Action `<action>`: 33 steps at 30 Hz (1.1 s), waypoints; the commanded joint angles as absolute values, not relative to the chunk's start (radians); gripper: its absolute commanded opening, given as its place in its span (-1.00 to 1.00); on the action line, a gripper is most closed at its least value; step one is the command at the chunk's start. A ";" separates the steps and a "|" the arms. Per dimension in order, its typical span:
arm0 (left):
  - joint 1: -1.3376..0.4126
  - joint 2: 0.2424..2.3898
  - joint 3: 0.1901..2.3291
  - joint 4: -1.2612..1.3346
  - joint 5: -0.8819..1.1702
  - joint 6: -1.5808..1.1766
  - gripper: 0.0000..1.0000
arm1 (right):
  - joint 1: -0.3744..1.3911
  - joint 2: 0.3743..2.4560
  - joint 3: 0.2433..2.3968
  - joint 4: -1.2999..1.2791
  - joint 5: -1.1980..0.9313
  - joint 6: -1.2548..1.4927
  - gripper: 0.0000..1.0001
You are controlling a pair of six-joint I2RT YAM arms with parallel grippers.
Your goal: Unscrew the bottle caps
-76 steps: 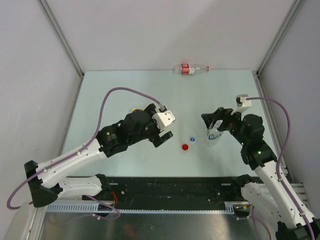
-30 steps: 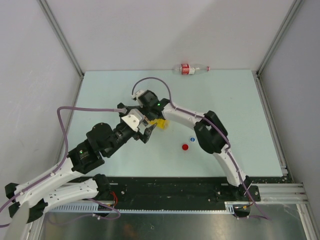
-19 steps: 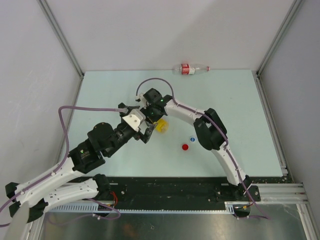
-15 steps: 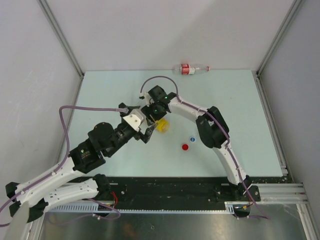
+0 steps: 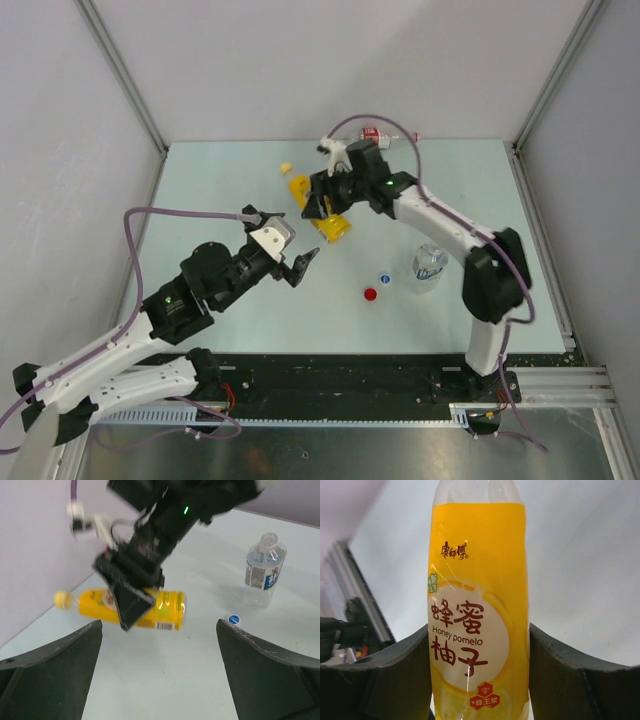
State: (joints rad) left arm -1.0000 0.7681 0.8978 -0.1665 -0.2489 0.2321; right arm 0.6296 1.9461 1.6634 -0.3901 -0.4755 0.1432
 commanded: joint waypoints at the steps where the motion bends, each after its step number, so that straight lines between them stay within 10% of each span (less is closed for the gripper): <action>1: -0.967 0.791 0.934 -0.154 -0.162 0.182 0.99 | 0.571 1.720 1.554 -0.180 -0.546 0.284 0.26; 15: -0.650 0.965 1.053 -0.185 0.529 -0.047 0.99 | 0.513 1.247 1.230 0.019 -0.431 0.416 0.28; 33: -0.608 1.003 0.992 0.256 0.907 -0.445 0.99 | 0.523 0.945 0.904 0.498 -0.391 0.651 0.30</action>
State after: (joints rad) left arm -0.6243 1.0027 1.0092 0.0475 0.7933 -0.2760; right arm 0.5144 1.0229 0.9466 0.3042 -0.4164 0.6048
